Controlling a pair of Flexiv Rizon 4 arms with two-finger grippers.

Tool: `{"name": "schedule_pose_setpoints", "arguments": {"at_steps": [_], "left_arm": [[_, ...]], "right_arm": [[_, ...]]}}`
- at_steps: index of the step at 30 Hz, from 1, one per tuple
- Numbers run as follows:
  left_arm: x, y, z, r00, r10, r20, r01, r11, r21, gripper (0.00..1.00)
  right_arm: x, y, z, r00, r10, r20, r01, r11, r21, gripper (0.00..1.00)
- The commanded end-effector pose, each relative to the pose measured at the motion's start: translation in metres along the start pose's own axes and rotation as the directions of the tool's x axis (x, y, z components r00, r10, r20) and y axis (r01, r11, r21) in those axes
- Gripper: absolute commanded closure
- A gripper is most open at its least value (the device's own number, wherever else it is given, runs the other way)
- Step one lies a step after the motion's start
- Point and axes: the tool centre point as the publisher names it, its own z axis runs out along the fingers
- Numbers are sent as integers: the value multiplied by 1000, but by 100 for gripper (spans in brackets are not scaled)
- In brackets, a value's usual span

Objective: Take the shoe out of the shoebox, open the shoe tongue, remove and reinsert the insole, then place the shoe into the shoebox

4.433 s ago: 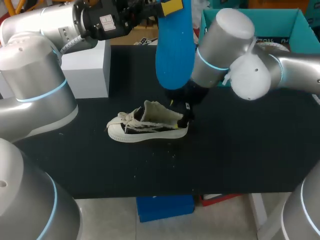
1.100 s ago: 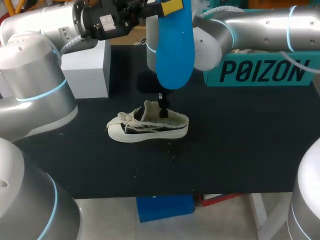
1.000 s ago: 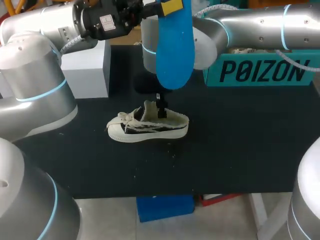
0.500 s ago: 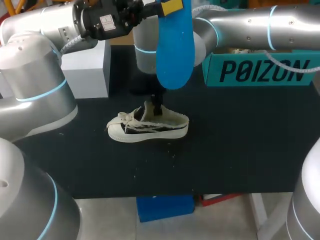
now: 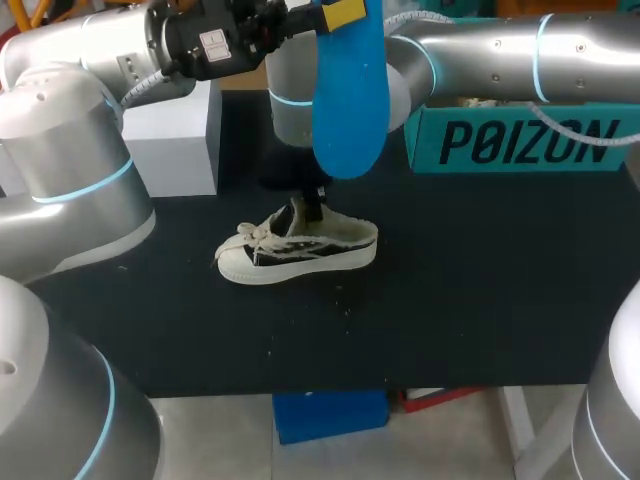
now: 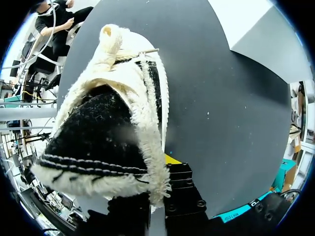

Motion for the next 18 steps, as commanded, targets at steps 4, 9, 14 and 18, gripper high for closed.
{"name": "schedule_pose_setpoints", "arguments": {"at_steps": [4, 9, 14, 18], "left_arm": [[1, 1, 0, 1000, 2, 1, -2, 1000, 0, 100], [1, 1, 0, 1000, 2, 1, -2, 1000, 0, 100], [1, 1, 0, 1000, 2, 1, -2, 1000, 0, 100], [1, 1, 0, 1000, 2, 1, -2, 1000, 0, 100]], "right_arm": [[3, -4, -22, 998, 47, 39, -46, 998, -35, 100], [0, -24, -62, 976, 191, 100, -188, 981, -43, 100], [-5, -45, -93, 902, 415, 115, -414, 910, -40, 100], [-5, -53, -105, 792, 602, 95, -603, 797, -25, 100]]}}
